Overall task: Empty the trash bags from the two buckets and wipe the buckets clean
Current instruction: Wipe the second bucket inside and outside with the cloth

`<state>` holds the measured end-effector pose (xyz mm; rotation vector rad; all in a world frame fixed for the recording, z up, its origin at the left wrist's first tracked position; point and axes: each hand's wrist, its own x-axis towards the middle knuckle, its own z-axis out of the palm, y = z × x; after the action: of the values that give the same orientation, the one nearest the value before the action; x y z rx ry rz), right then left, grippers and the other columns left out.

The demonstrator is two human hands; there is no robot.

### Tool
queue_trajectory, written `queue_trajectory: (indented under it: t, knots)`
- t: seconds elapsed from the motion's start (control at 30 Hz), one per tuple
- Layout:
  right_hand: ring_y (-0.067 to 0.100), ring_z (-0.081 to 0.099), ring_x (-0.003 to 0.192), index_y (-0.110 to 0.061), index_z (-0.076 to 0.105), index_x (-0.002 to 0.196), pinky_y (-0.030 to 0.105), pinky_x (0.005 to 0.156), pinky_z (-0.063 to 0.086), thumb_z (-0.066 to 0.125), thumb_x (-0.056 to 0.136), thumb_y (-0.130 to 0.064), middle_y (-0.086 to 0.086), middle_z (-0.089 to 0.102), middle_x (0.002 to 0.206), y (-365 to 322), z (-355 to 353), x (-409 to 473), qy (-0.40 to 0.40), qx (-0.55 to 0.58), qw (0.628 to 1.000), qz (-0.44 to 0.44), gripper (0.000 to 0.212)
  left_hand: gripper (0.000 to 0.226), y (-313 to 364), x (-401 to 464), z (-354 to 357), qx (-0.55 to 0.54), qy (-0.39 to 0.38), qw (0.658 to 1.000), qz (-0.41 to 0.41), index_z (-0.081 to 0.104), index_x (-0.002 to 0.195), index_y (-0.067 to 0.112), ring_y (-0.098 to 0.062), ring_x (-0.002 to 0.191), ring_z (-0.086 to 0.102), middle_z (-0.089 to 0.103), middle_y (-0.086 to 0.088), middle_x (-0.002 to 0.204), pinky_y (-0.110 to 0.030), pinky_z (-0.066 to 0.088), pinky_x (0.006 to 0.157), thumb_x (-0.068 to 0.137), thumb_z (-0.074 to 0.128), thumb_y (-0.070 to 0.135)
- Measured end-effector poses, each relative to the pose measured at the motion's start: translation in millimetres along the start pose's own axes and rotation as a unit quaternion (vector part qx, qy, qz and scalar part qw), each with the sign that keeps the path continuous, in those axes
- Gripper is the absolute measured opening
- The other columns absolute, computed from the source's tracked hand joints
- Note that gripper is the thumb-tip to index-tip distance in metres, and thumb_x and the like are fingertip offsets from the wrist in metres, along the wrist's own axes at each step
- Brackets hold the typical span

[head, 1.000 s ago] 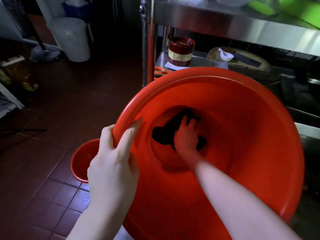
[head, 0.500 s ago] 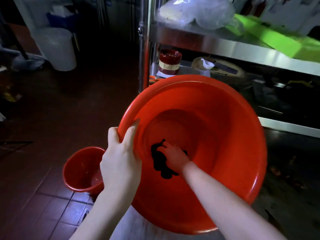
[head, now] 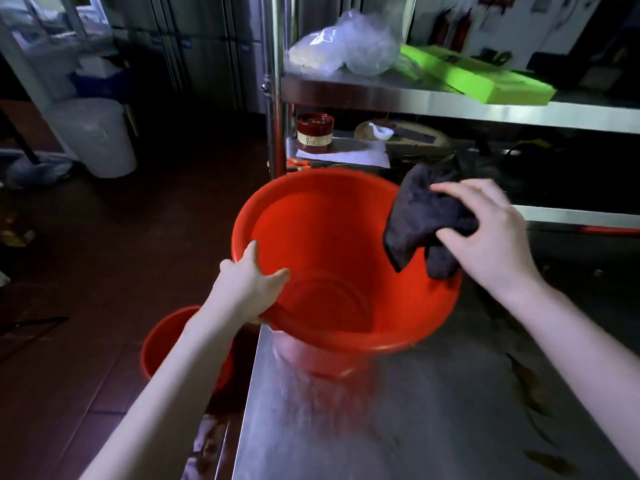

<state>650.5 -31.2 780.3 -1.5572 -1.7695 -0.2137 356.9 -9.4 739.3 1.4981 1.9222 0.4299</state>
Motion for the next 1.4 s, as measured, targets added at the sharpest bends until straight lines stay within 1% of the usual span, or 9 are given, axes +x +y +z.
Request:
queue_trajectory:
  t: [0.13,0.27,0.37,0.63,0.8,0.93,1.13,1.27,1.4]
  knots:
    - [0.014,0.054,0.103,-0.021,0.066,0.12,0.009,0.091,0.034,0.069,0.066,0.002,0.002,0.054,0.113,0,-24,-21,0.011,0.01,1.0,-0.006,0.059,0.075,-9,-34,5,0.018,-0.013,1.0,0.008,0.016,0.154,0.029,-0.021,0.055,0.068,0.059,-0.006,0.084,-0.026,0.051,0.04,0.093,0.053,0.049]
    - [0.018,0.054,0.107,-0.021,0.066,0.121,0.018,0.095,0.038,0.068,0.067,0.002,0.001,0.053,0.114,8,-42,-51,0.031,0.036,0.999,-0.006,0.059,0.062,-17,-77,18,0.051,0.007,0.995,0.08,0.034,0.148,0.033,-0.017,0.068,0.068,0.067,-0.003,0.08,-0.032,0.057,0.074,0.092,0.046,0.059]
    - [0.019,0.053,0.111,-0.017,0.065,0.122,0.015,0.099,0.035,0.069,0.067,0.004,0.004,0.053,0.115,23,-63,-78,0.039,0.047,0.998,-0.011,0.059,0.05,-26,-113,26,0.085,0.009,0.985,0.147,0.051,0.134,0.039,-0.006,0.065,0.066,0.069,0.006,0.07,-0.028,0.055,0.074,0.089,0.05,0.061]
    - [0.015,0.052,0.11,-0.014,0.064,0.122,0.004,0.095,0.03,0.069,0.071,0.006,0.007,0.054,0.118,66,-97,-150,0.052,0.086,0.992,0.075,0.055,0.047,-22,-160,56,0.266,0.207,0.839,0.428,0.074,0.096,0.036,-0.022,0.075,0.058,0.057,0.009,0.075,-0.029,0.049,0.056,0.068,0.056,0.069]
    - [-0.002,0.049,0.111,-0.018,0.056,0.127,0.003,0.094,0.032,0.064,0.076,0.008,-0.003,0.056,0.12,57,-94,-183,0.03,0.167,0.974,0.148,0.059,0.076,29,-147,92,0.274,-0.028,0.852,0.446,0.04,0.145,0.036,-0.029,0.1,0.058,0.059,-0.001,0.11,-0.037,0.049,0.086,0.077,0.061,0.064]
    - [-0.016,0.048,0.1,-0.018,0.046,0.127,-0.003,0.08,0.033,0.065,0.08,0.003,-0.008,0.056,0.116,49,-97,-191,0.045,0.221,0.946,0.231,0.054,0.071,38,-140,99,0.329,-0.077,0.849,0.405,0.013,0.151,0.05,-0.023,0.069,0.054,0.047,0.002,0.069,-0.028,0.041,0.067,0.093,0.054,0.054]
    - [-0.01,0.052,0.096,-0.02,0.065,0.114,-0.002,0.083,0.033,0.069,0.077,-0.003,-0.011,0.065,0.106,20,-96,-169,0.034,0.169,0.963,0.205,0.04,0.07,11,-120,50,0.128,-0.058,0.908,0.396,0.019,0.141,0.064,-0.013,0.082,0.067,0.069,0.002,0.106,-0.034,0.056,0.082,0.09,0.063,0.044]
    - [-0.004,0.051,0.101,-0.02,0.07,0.113,-0.001,0.091,0.03,0.07,0.074,-0.003,-0.003,0.059,0.114,-22,-70,-142,0.041,0.16,0.974,0.153,0.043,0.063,-12,-108,17,-0.038,0.013,0.931,0.363,0.034,0.145,0.048,0.019,0.094,0.056,0.059,0.027,0.113,-0.002,0.042,0.085,0.091,0.064,0.032]
    - [0.006,0.056,0.102,-0.019,0.07,0.116,0.006,0.095,0.035,0.064,0.073,-0.012,-0.001,0.06,0.112,-84,-21,-120,0.028,0.186,0.974,0.122,0.043,0.052,-44,-93,9,-0.209,0.059,0.928,0.301,0.043,0.144,0.038,0.004,0.111,0.06,0.065,0.01,0.124,-0.018,0.048,0.094,0.095,0.059,0.029]
